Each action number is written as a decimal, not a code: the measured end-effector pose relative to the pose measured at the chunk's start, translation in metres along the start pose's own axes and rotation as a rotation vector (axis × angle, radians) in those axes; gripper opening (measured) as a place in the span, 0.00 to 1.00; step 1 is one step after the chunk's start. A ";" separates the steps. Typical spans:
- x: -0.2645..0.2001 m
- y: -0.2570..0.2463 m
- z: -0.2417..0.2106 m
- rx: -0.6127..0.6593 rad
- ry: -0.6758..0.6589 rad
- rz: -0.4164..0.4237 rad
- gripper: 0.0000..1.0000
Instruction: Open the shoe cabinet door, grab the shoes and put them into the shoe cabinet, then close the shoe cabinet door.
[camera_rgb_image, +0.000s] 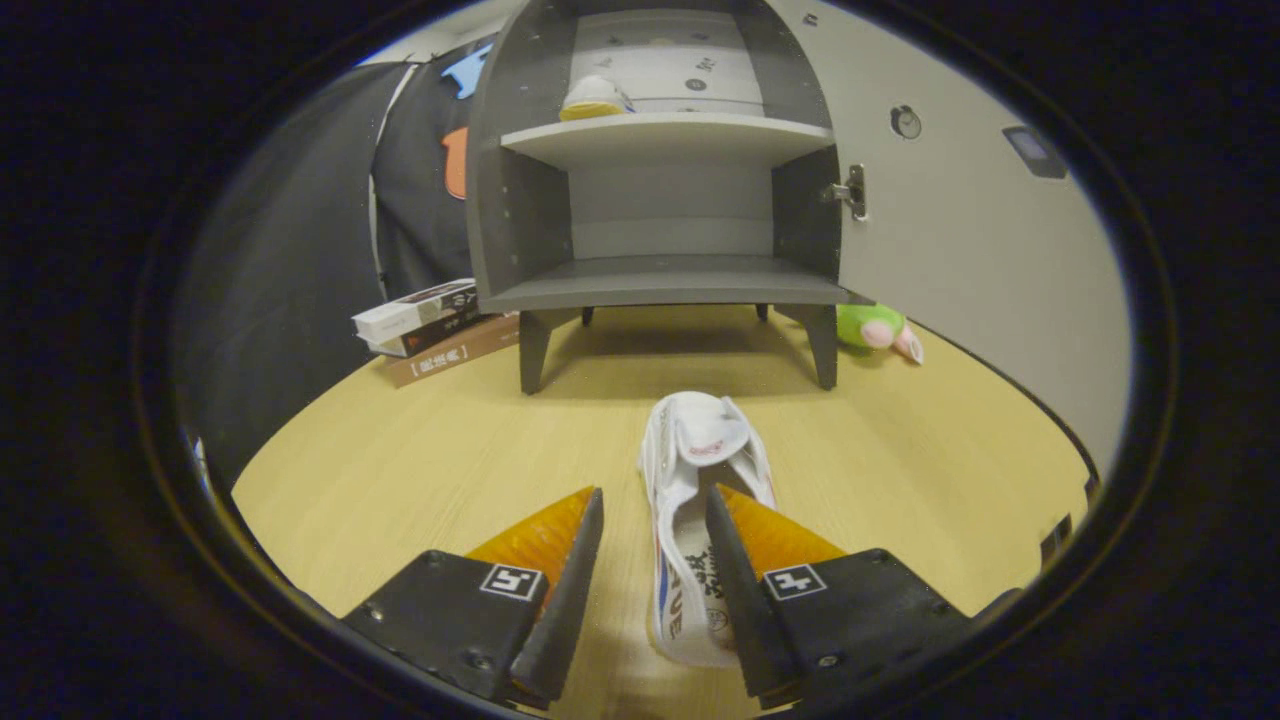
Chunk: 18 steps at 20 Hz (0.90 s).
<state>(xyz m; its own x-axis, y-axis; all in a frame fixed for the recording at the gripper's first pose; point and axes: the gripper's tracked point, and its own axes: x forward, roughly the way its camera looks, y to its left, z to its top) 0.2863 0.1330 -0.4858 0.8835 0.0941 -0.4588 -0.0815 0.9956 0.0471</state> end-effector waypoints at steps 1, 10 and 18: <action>0.007 -0.005 0.002 0.014 -0.001 -0.010 0.54; -0.012 -0.012 0.024 -0.004 -0.104 -0.003 0.04; -0.109 -0.006 0.092 -0.044 -0.288 0.024 0.04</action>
<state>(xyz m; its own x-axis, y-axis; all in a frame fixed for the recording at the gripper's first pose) 0.2329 0.1161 -0.3549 0.9752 0.1188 -0.1868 -0.1182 0.9929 0.0139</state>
